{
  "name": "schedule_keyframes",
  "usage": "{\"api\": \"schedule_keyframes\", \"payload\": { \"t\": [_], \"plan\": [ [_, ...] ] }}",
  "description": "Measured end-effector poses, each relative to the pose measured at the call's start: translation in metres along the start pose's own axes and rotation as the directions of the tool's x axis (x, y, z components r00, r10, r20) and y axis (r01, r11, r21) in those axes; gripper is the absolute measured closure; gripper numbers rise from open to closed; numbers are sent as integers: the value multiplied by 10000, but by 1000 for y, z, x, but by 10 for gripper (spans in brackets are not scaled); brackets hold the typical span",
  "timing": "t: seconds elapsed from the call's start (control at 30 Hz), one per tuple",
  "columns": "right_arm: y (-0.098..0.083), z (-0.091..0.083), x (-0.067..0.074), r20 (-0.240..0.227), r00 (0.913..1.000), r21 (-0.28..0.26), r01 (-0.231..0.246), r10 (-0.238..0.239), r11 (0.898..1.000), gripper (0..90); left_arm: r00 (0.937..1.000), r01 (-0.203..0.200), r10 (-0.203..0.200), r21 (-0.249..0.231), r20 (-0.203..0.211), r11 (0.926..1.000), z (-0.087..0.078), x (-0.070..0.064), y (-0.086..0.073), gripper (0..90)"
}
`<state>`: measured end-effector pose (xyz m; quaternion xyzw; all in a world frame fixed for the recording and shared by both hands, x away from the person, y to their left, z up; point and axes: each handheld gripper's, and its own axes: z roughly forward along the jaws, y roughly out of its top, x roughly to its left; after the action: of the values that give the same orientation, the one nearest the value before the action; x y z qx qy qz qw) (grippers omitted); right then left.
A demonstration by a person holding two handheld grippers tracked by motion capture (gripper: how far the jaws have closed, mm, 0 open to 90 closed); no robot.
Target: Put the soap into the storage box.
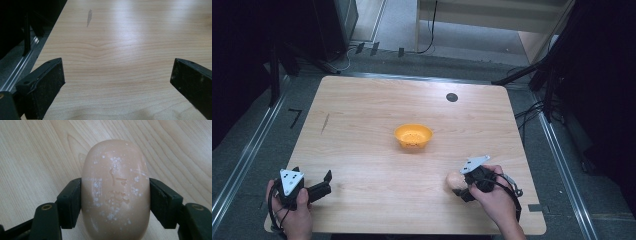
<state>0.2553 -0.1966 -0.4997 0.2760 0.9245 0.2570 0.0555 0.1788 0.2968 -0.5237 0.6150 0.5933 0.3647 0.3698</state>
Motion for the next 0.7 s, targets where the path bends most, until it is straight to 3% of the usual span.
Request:
{"api": "schedule_keyframes", "payload": {
  "t": [0.7],
  "plan": [
    [30,-8,-15,-188,9990,106,401,-399,9991,335,10000,6,-6,2,19,10000,0,0,0,0]
  ]
}}
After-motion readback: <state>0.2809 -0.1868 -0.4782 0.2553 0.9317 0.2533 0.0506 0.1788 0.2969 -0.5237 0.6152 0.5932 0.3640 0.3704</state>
